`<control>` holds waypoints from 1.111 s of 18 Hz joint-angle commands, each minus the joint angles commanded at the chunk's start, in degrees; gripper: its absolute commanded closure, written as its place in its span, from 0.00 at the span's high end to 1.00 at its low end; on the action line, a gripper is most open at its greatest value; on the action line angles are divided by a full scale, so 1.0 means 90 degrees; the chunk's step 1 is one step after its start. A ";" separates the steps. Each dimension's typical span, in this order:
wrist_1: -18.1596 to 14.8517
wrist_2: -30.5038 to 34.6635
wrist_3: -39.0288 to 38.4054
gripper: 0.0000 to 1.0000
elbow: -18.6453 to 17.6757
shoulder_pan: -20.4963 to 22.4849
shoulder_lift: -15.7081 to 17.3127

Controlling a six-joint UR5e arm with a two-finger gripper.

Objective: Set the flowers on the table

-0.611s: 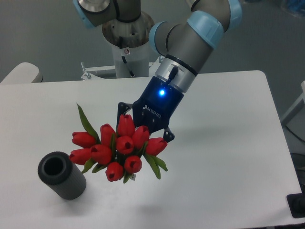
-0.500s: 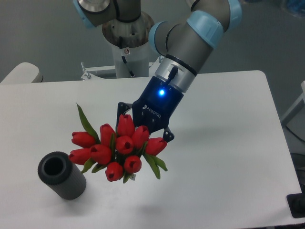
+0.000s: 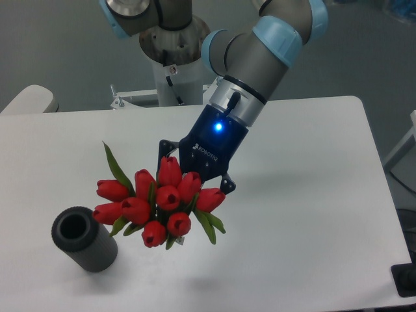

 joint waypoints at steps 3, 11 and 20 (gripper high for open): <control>-0.0010 0.0068 0.0059 0.34 -0.0020 -0.0010 0.0019; -0.0029 0.1035 0.0586 0.34 -0.0380 -0.0176 0.0273; -0.0049 0.2168 0.2128 0.32 -0.1201 -0.0176 0.0673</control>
